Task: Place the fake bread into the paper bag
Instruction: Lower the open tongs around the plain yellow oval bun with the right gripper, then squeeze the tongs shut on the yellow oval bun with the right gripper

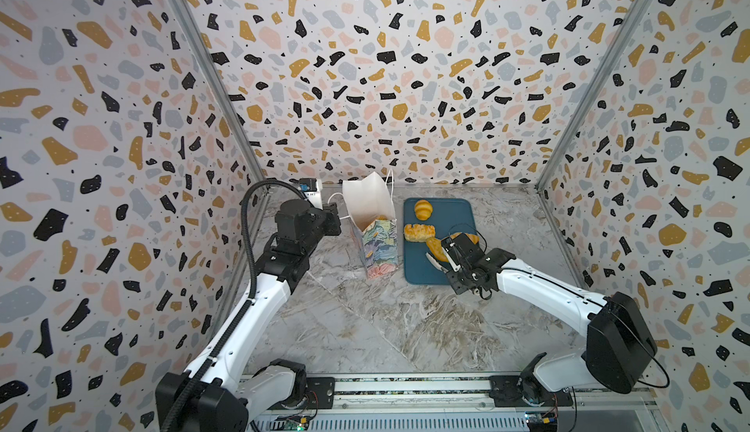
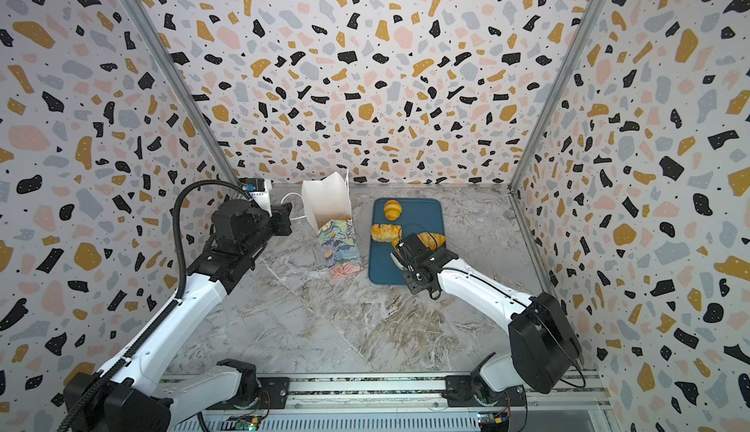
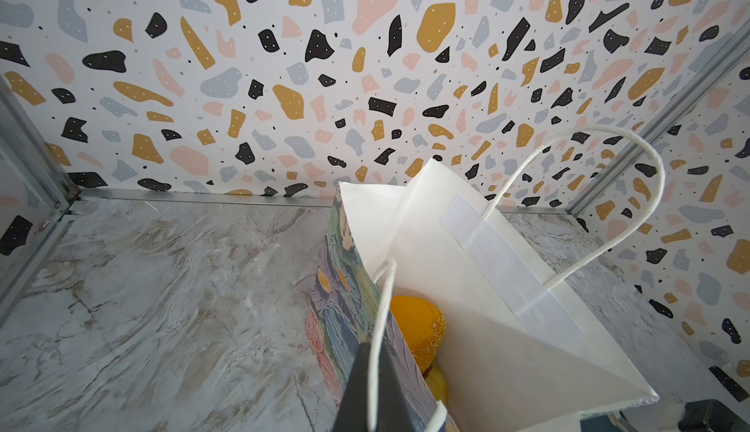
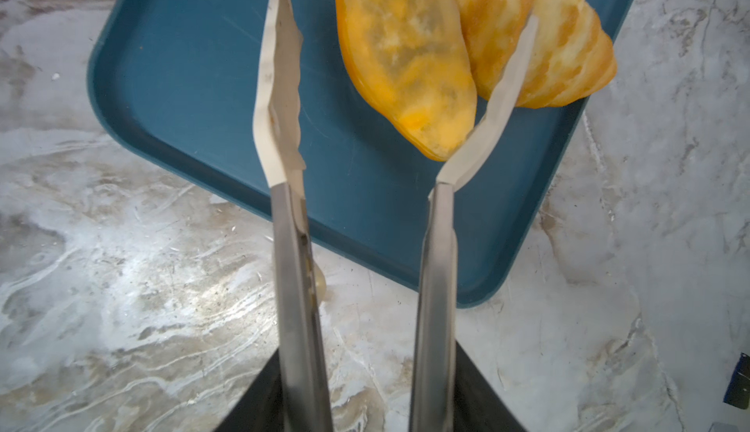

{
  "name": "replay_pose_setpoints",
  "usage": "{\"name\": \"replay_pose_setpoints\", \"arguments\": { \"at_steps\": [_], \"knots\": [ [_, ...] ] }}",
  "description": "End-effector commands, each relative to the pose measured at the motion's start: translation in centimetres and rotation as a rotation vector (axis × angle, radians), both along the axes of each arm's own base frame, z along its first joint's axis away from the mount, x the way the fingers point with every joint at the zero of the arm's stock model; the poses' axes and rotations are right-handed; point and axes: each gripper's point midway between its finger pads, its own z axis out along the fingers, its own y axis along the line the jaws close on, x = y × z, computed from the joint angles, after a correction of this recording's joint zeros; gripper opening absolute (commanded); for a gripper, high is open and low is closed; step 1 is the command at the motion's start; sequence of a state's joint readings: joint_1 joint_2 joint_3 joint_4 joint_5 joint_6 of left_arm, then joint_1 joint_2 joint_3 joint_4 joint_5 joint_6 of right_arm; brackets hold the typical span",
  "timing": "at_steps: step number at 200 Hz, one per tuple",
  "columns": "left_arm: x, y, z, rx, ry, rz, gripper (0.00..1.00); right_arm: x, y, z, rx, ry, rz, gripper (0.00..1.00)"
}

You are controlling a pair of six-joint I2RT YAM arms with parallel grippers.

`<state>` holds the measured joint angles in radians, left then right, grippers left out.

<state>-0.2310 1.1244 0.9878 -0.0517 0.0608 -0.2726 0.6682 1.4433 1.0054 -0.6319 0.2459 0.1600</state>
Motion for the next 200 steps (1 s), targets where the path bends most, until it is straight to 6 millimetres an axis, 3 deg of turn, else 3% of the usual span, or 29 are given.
{"name": "replay_pose_setpoints", "arguments": {
  "at_steps": [1, 131, 200],
  "knots": [
    [0.1, -0.1, 0.1, 0.011, -0.01, -0.002, 0.0, 1.1, 0.0, 1.7, -0.005, -0.041, -0.006, 0.53],
    [0.0, -0.1, 0.4, 0.009, -0.016, -0.003, 0.0, 2.3, 0.2, 0.3, -0.045, -0.014, -0.002, 0.44],
    [-0.1, -0.1, 0.5, 0.006, -0.019, -0.004, 0.0, 2.4, 0.6, 0.5, -0.027, -0.013, 0.003, 0.23]
  ]
}}
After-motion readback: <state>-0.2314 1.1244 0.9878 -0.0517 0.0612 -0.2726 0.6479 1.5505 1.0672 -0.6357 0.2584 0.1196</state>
